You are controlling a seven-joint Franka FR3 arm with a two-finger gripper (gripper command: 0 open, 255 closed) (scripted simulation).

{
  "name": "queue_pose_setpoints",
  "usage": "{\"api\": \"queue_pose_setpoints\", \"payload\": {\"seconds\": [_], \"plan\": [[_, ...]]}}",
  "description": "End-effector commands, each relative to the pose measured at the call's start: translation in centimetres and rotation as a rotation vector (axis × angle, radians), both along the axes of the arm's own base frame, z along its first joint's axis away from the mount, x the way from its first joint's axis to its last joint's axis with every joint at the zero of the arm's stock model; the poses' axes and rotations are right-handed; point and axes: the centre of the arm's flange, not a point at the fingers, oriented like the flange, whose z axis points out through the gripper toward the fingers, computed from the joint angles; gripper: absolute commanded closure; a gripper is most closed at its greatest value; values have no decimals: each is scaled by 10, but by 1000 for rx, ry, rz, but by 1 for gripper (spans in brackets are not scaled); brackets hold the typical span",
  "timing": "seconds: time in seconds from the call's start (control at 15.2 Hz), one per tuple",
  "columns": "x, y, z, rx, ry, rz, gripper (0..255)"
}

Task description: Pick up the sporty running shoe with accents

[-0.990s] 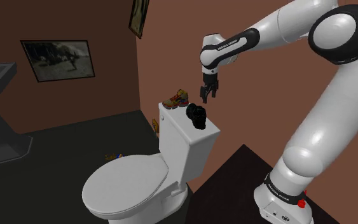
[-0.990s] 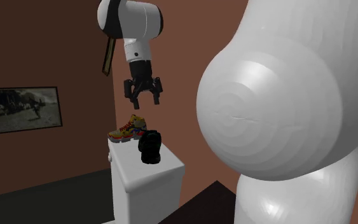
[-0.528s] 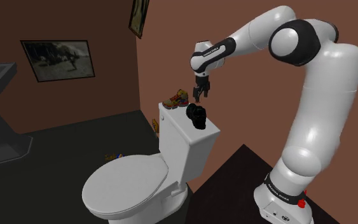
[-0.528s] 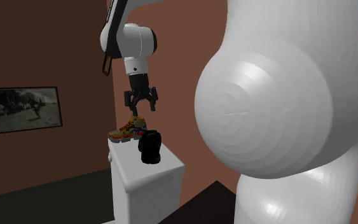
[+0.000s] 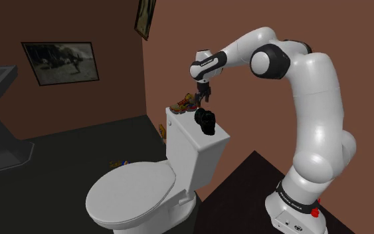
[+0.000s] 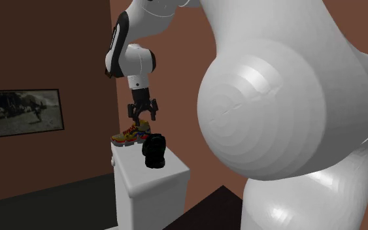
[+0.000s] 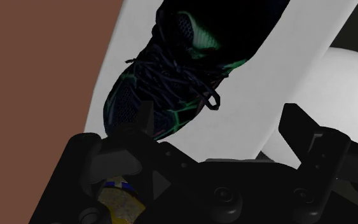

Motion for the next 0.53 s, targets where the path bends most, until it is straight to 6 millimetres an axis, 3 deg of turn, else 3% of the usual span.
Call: {"api": "queue_pose_setpoints", "payload": {"seconds": [0.0, 0.46], "plan": [[8, -4, -11, -1, -2, 3, 0], [8, -4, -45, -1, -2, 3, 0]]}}
